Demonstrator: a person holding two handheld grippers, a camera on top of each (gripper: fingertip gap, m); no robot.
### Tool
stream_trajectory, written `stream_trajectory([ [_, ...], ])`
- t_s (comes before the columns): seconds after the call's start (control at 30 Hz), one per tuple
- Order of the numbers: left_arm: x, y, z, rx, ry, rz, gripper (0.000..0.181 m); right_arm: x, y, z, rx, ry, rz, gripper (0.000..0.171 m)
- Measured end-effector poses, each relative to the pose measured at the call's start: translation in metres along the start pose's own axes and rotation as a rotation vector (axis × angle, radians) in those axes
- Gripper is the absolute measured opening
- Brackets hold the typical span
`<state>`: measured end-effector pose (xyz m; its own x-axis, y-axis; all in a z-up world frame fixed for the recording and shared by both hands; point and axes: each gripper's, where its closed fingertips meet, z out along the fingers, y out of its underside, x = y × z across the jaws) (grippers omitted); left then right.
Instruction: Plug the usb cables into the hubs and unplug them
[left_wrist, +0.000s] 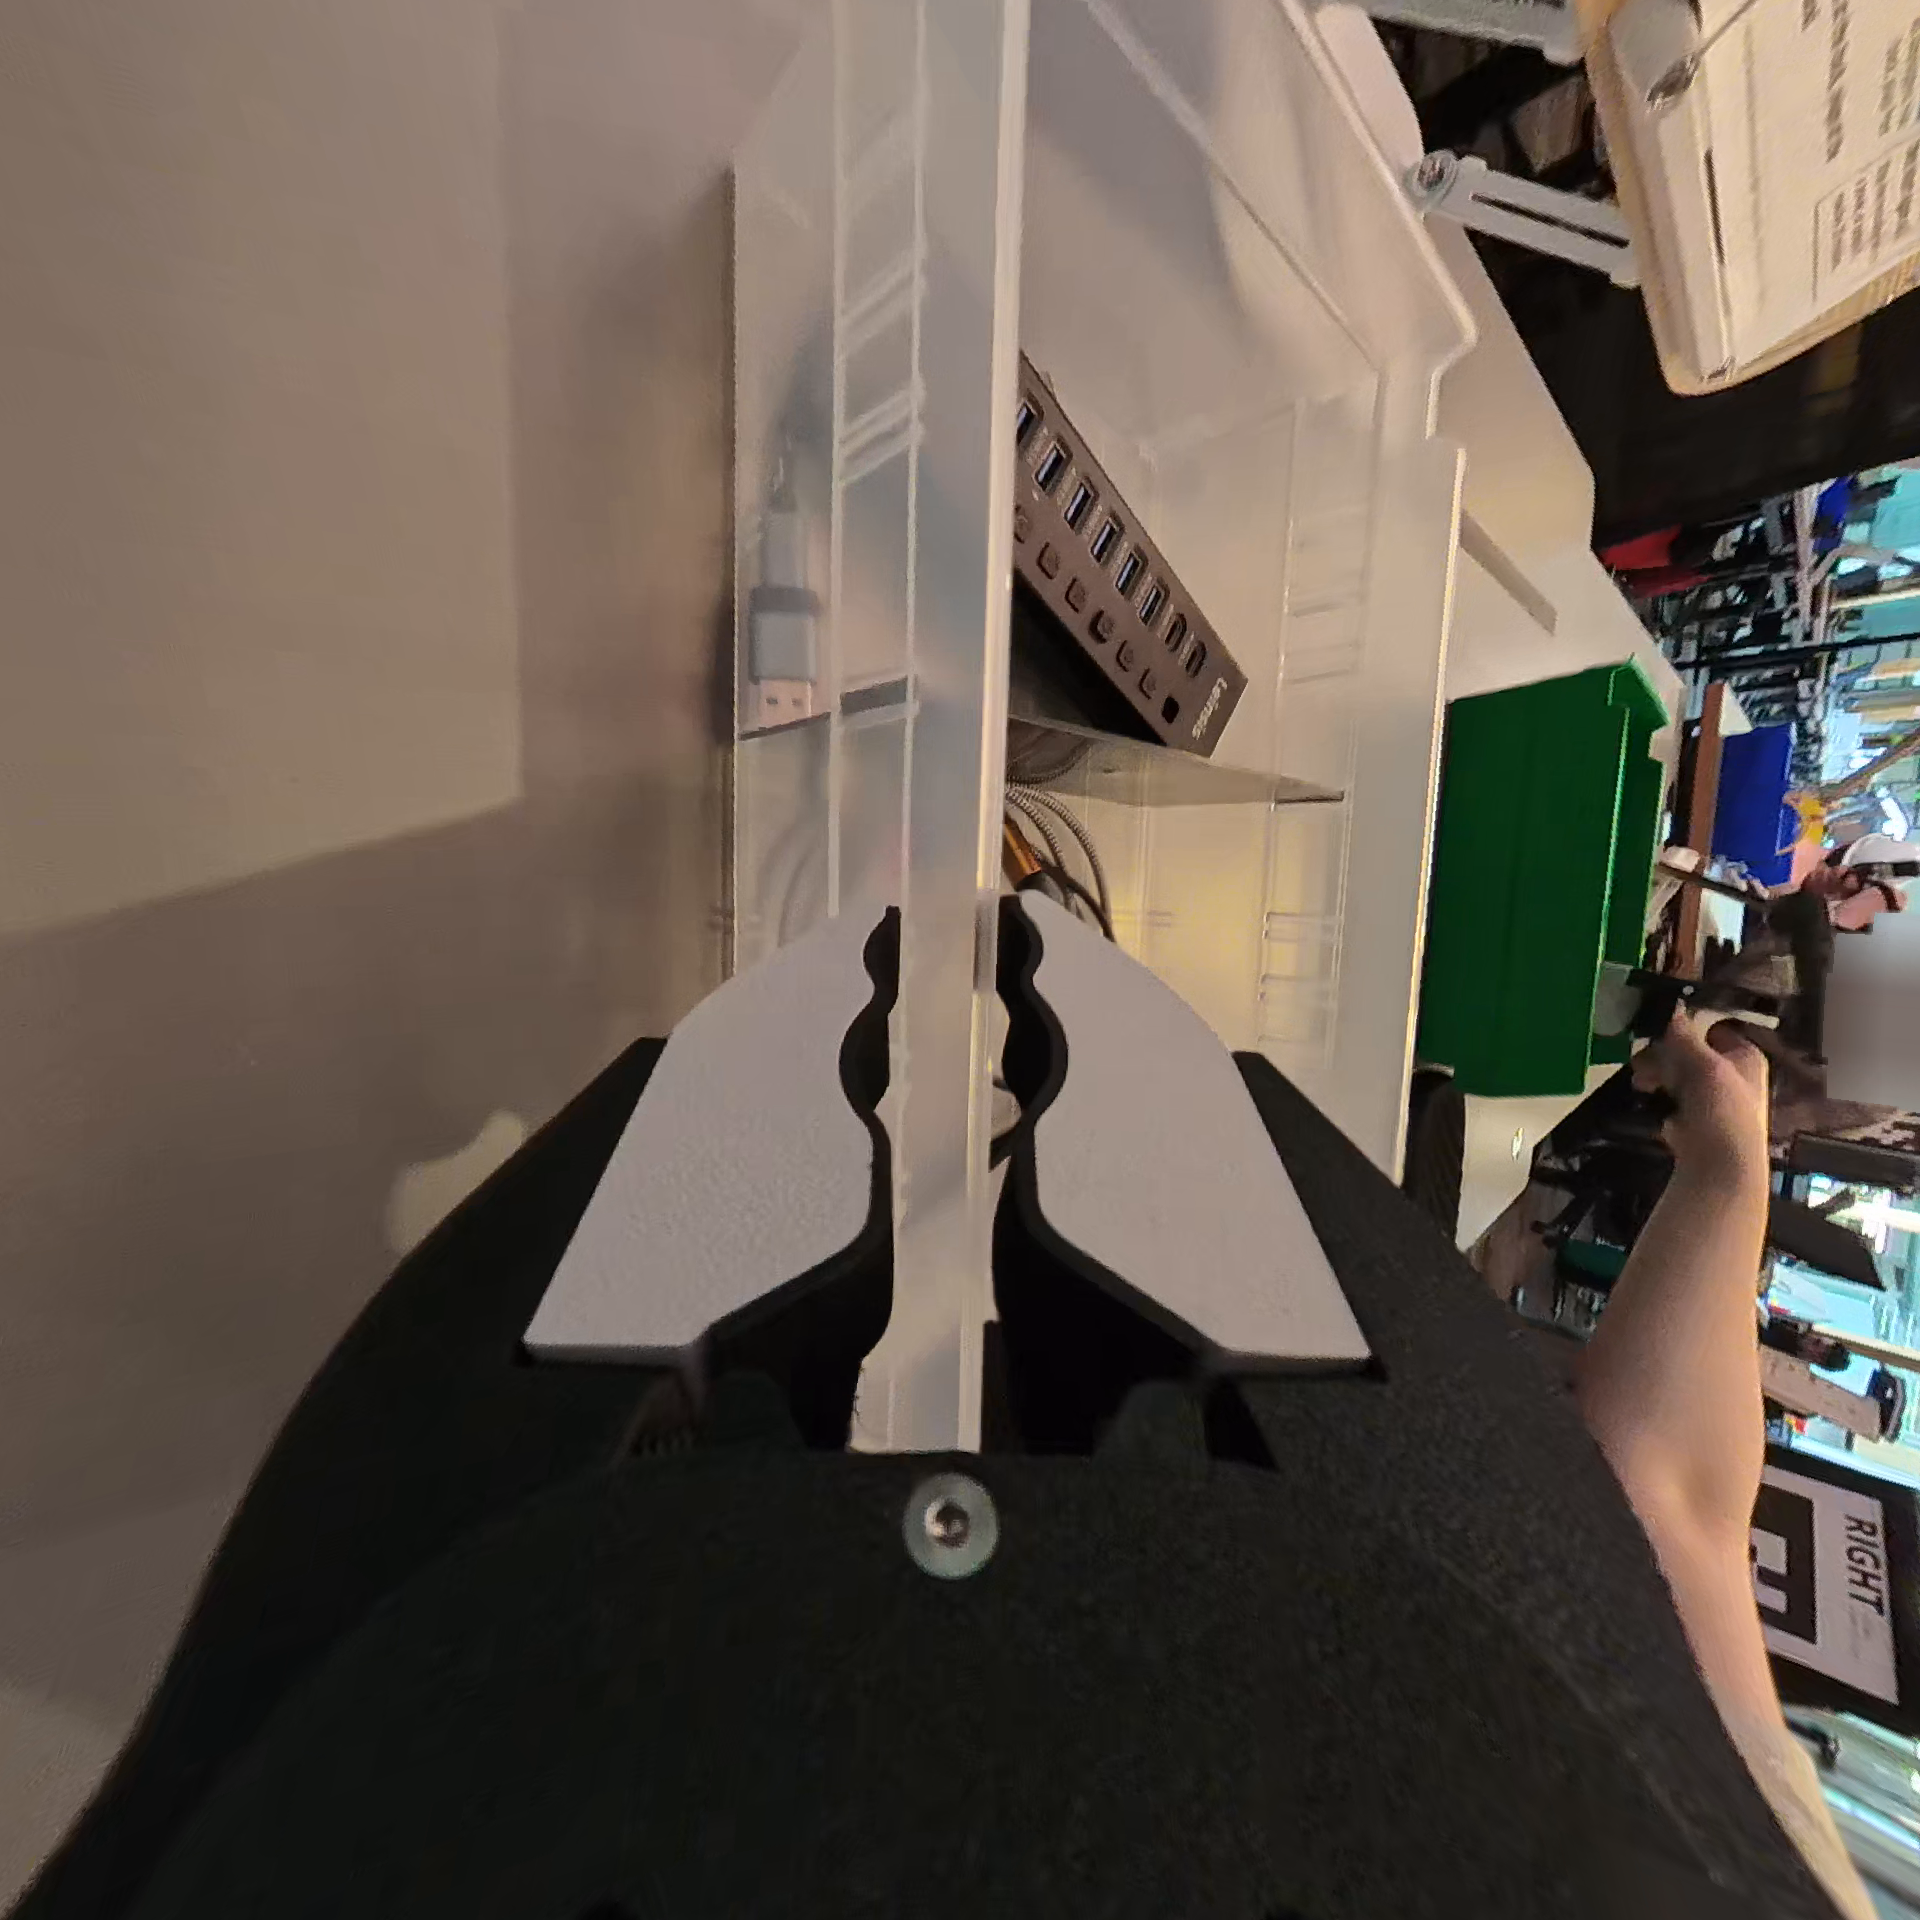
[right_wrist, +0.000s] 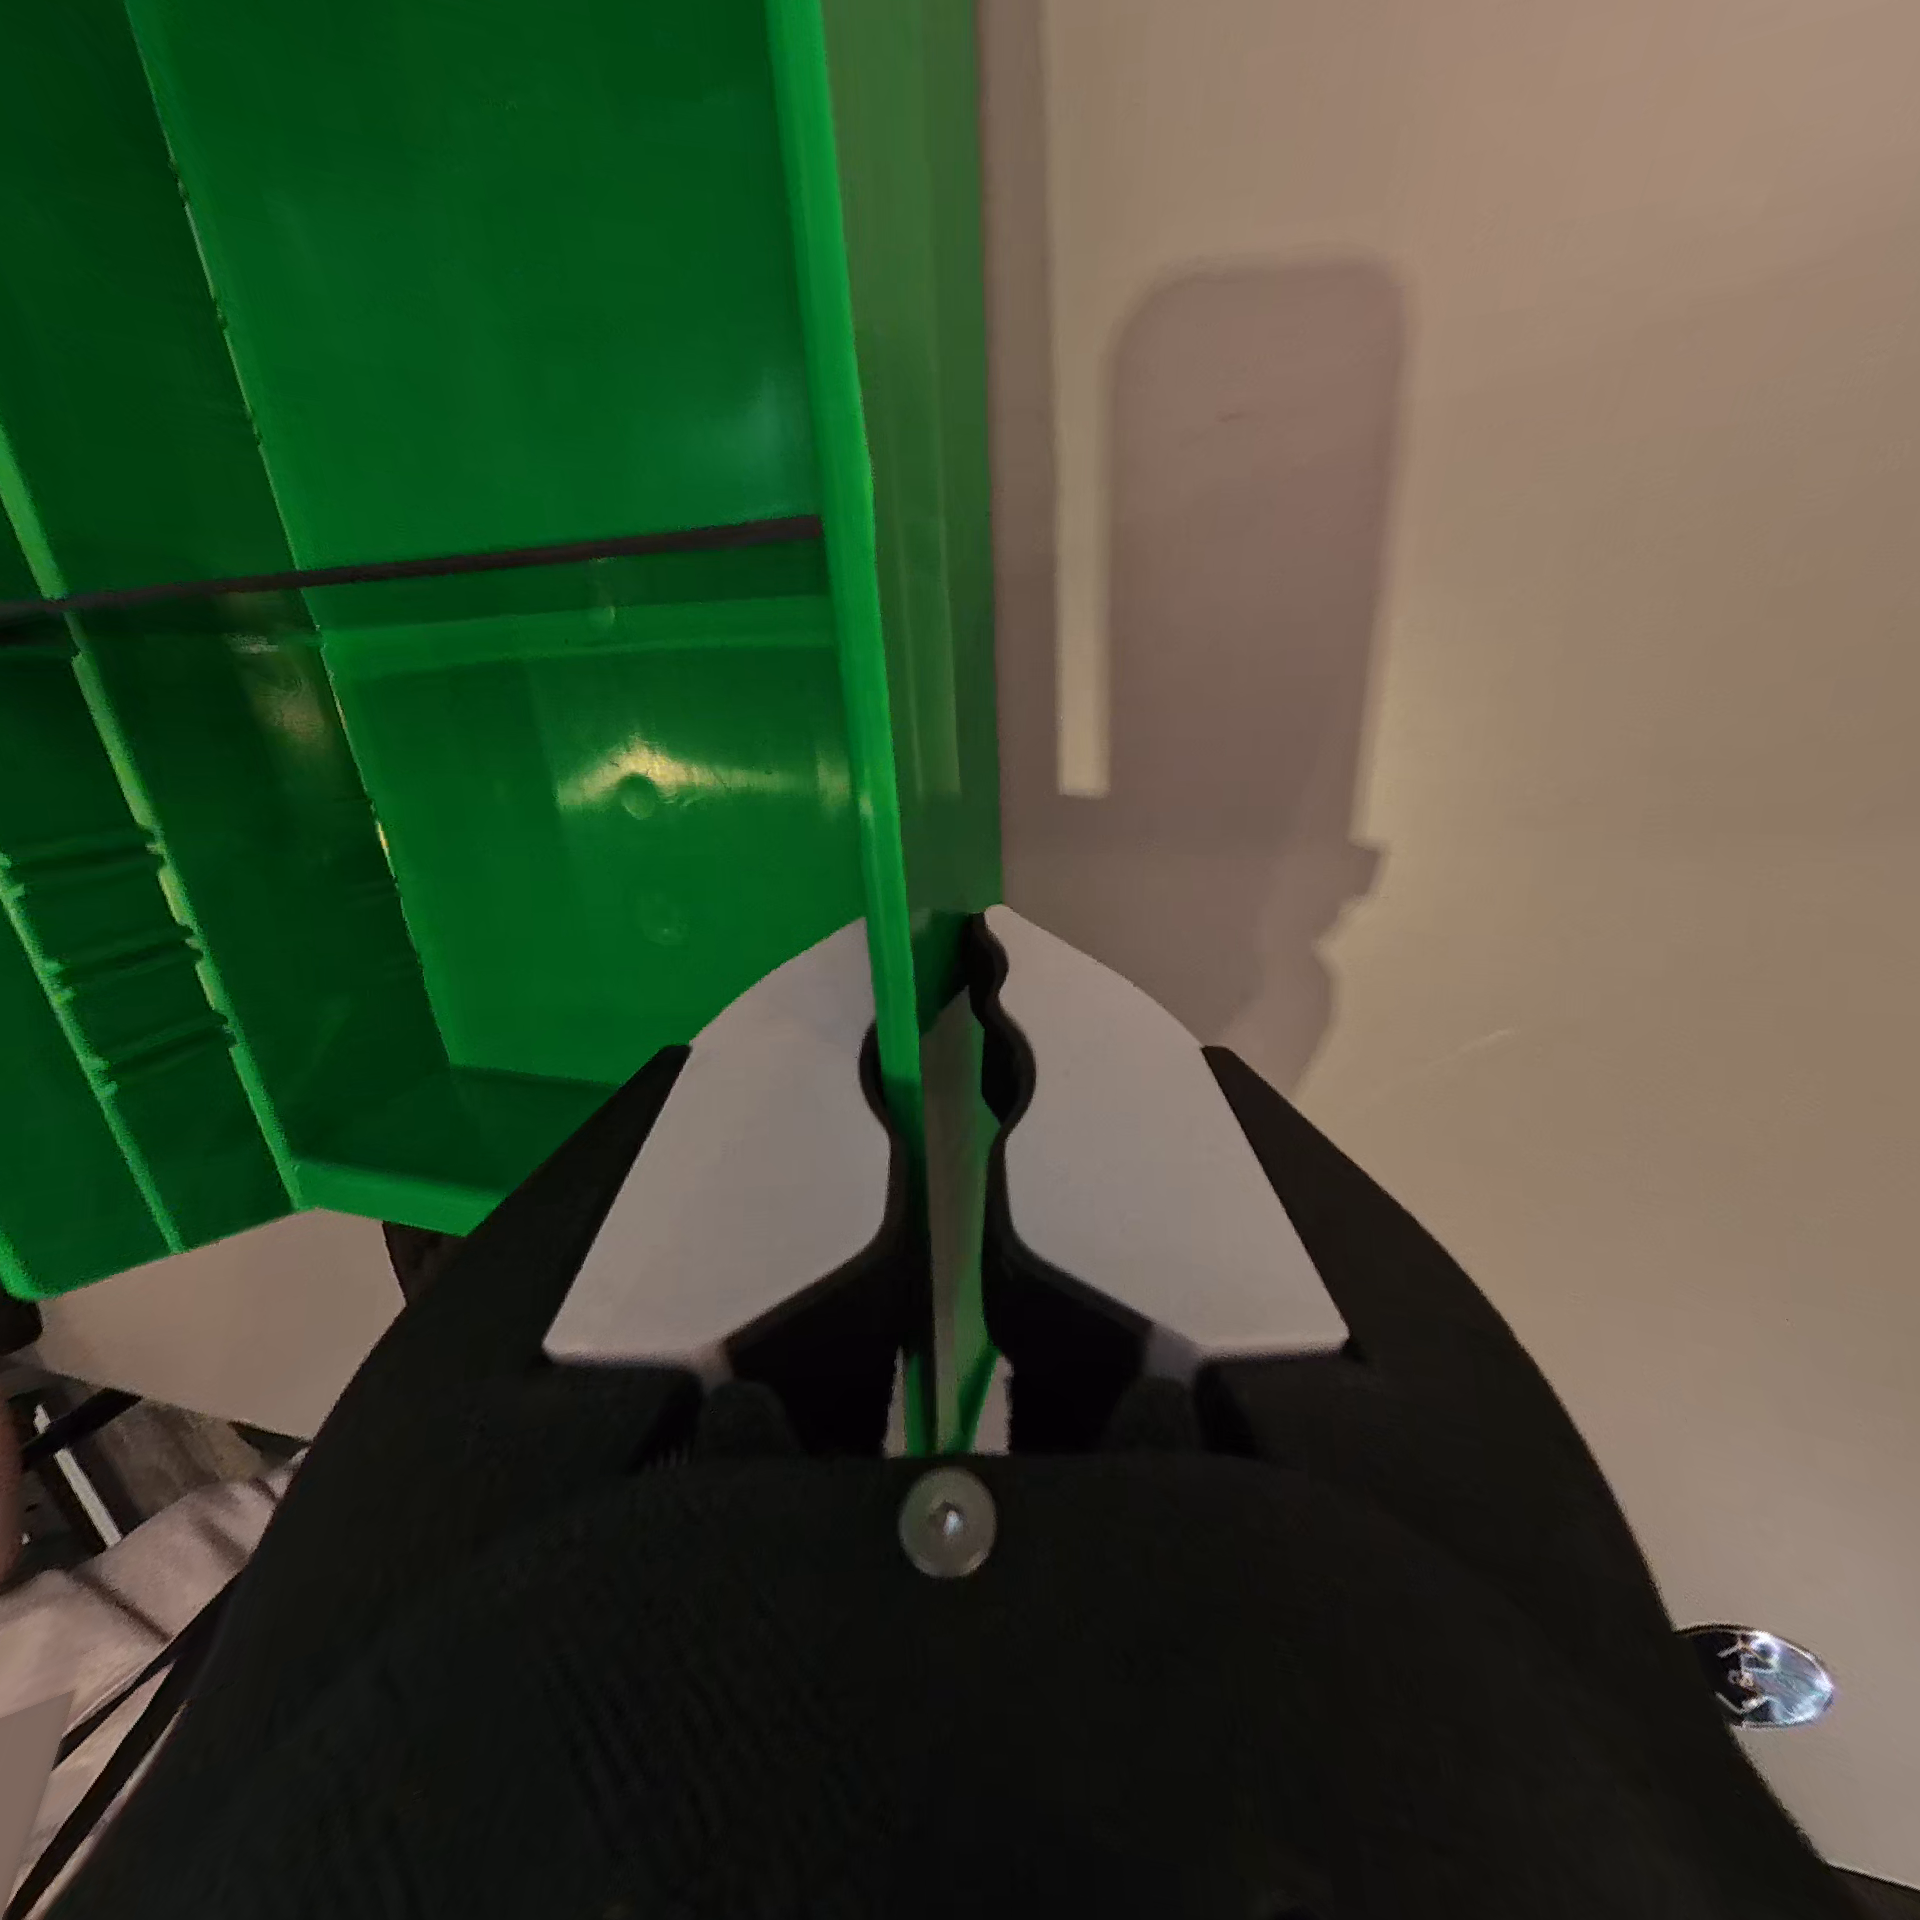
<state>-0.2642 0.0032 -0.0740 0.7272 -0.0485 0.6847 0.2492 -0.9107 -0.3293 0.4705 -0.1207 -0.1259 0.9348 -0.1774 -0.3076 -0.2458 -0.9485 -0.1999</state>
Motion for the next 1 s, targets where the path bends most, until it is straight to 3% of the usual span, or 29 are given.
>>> stream_trajectory([
  [0.67,0.001,0.003,-0.004,-0.003,-0.007,-0.032,0.018,0.008,-0.007,-0.002,0.040,0.026,0.040,0.009],
  [0.8,0.019,-0.011,-0.030,0.134,0.041,-0.031,0.017,0.012,-0.007,-0.004,0.069,0.049,0.061,0.021],
  [1.0,0.083,-0.028,-0.109,0.488,0.004,0.209,0.013,0.015,-0.020,-0.041,0.238,0.190,-0.045,0.026],
])
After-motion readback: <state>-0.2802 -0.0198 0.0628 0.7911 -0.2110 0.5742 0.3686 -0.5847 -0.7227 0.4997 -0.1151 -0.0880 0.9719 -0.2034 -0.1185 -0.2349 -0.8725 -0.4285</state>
